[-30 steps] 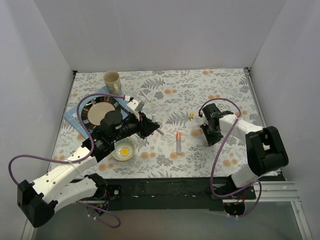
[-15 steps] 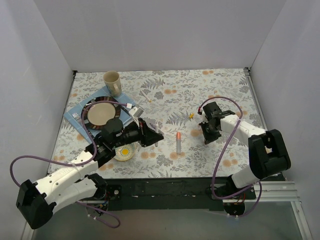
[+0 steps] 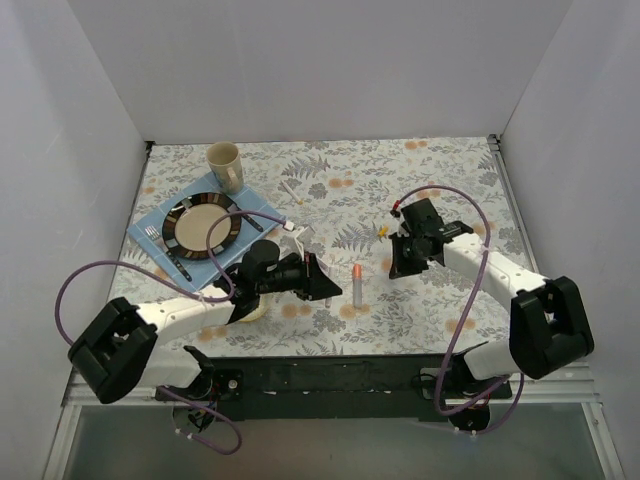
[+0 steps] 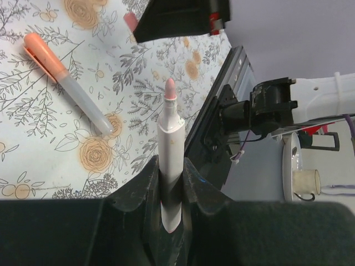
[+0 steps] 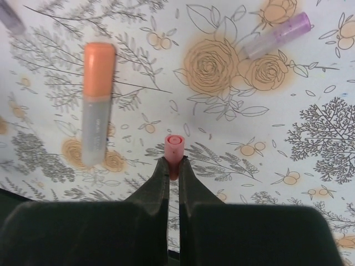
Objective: Insert the pens into the pen caps
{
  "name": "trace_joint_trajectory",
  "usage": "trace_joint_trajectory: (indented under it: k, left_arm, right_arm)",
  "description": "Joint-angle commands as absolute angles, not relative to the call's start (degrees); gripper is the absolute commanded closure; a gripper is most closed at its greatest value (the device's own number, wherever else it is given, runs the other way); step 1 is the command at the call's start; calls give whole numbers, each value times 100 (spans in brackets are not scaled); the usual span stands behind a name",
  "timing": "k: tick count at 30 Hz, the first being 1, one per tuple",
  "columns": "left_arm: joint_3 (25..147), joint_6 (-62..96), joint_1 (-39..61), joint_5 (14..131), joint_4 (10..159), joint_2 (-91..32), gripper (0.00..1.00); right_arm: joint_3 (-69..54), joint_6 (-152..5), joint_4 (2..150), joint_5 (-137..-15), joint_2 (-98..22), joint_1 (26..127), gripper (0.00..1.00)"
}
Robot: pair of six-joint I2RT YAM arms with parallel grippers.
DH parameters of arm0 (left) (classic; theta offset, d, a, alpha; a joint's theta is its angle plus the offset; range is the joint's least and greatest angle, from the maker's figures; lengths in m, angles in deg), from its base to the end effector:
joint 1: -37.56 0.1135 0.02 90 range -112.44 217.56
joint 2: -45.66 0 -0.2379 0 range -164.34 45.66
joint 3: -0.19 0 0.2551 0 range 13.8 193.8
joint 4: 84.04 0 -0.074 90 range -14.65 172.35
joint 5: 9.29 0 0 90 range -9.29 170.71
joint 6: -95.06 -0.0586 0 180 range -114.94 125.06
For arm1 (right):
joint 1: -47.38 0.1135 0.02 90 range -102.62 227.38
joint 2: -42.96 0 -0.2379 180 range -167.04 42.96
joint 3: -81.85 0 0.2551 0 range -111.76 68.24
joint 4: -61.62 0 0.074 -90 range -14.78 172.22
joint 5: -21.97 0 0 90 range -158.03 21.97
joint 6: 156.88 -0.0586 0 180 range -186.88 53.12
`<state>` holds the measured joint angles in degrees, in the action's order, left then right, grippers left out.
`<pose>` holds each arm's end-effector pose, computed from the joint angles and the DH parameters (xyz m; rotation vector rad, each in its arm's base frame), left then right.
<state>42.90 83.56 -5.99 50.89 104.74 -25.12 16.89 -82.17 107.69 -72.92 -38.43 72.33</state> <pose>0.1862 -0.2172 0.1769 -0.2819 2.3720 -1.7596 0.2610 0.1269 0.1591 -0.2555 2.6882 0.3355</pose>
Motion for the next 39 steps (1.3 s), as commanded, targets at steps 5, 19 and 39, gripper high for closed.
trace_joint_trajectory:
  k: [5, 19, 39]
  left_arm:
    - [4551, 8549, -735, 4882, 11699, -3403, 100]
    - [5589, 8311, -1333, 5021, 11619, -4671, 100]
    - [5818, 8240, -1403, 4986, 11478, -4733, 100]
  right_arm:
    - [1375, -8797, 10124, -7708, -3009, 7314, 99]
    - [1946, -9333, 9034, -8403, -1892, 7340, 99]
    - [2544, -9667, 8550, -8640, -1294, 7375, 99]
